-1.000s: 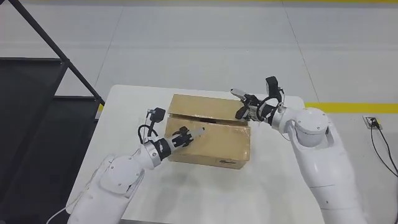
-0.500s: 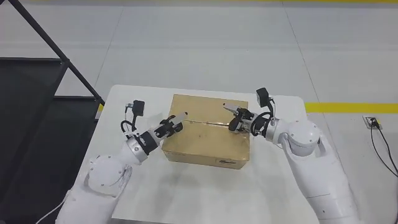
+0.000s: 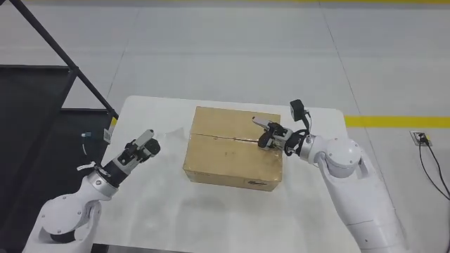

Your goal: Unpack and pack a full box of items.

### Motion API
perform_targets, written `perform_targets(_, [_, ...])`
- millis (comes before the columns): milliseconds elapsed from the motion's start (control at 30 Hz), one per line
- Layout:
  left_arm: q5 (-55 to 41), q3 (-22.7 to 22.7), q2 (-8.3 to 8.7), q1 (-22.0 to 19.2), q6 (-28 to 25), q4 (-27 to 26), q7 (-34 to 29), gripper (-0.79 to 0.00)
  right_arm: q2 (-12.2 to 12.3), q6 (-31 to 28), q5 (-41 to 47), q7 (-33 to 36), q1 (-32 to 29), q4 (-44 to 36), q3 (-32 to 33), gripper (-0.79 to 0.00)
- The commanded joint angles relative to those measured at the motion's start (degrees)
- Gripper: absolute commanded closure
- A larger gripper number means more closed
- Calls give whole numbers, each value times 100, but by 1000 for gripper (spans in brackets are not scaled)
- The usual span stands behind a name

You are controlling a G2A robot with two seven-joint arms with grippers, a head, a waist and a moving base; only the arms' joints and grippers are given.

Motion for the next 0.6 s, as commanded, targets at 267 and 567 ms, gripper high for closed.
perform_targets(267, [-484, 271, -75, -234, 520, 837, 632, -785, 0, -30, -4, -76, -53, -35, -14, -785])
perform_targets(567, [-1190, 867, -193, -807, 1063, 1887, 497, -785, 19, -64, 37, -84, -26, 49, -128, -785])
